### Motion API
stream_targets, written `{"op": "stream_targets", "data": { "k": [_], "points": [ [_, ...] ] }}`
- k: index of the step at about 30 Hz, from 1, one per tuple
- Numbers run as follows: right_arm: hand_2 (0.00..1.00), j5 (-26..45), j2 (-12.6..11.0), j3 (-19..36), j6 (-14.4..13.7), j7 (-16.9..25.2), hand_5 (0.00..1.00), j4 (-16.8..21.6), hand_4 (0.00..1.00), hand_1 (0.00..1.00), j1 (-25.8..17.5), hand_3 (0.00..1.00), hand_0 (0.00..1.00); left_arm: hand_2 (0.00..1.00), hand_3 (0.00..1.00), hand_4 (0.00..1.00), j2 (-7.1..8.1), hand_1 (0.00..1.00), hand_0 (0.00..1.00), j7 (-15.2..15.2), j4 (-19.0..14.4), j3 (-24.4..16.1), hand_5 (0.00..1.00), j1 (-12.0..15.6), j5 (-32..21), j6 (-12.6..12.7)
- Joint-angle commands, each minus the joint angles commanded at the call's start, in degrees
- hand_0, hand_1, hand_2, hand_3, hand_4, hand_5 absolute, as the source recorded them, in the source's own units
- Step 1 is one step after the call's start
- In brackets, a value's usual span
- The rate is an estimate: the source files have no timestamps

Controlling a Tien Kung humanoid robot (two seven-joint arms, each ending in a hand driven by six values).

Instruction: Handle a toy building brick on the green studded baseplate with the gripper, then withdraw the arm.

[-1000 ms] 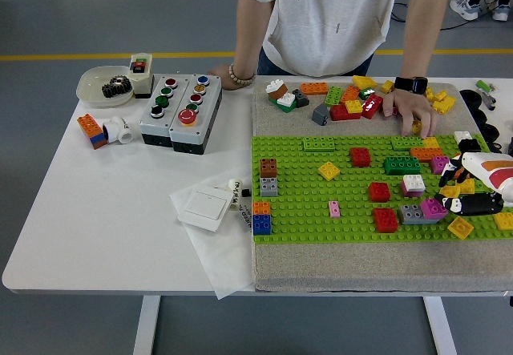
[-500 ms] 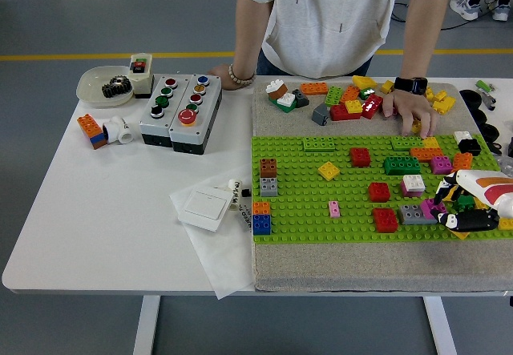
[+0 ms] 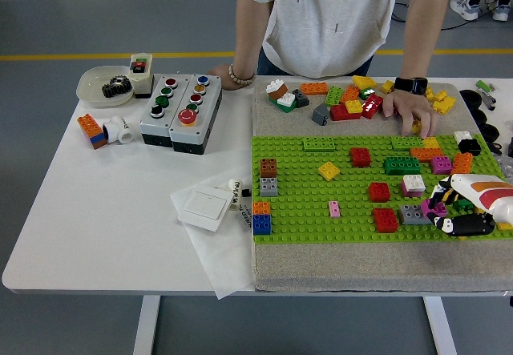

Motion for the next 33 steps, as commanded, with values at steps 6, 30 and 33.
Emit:
{"op": "stream_targets", "data": {
  "k": [6, 30, 33],
  "points": [
    [0.605, -0.06, 0.11, 0.00, 0.29, 0.00, 0.292, 0.18, 0.624, 0.574, -0.21, 0.534, 0.626, 0.779, 0.601, 0.626, 0.04, 0.750, 0.742, -0.11, -0.01, 0.16, 0.647, -0.03, -0.28, 0.07],
    [0.602, 0.23, 0.32, -2.30, 0.55, 0.12, 0.269, -0.75, 0.617, 0.570, 1.23, 0.536, 0.625, 0.777, 0.600, 0.625, -0.02, 0.749, 0.742, 0.01, 0.01, 0.08, 0.647, 0.17, -0.05, 0.05],
    [0.603, 0.34, 0.27, -2.51, 0.53, 0.21, 0.268, -1.25, 0.619, 0.570, 1.65, 0.539, 0.624, 0.777, 0.600, 0.624, -0.03, 0.750, 0.742, 0.02, 0.01, 0.08, 0.643, 0.24, -0.01, 0.05]
  ]
}}
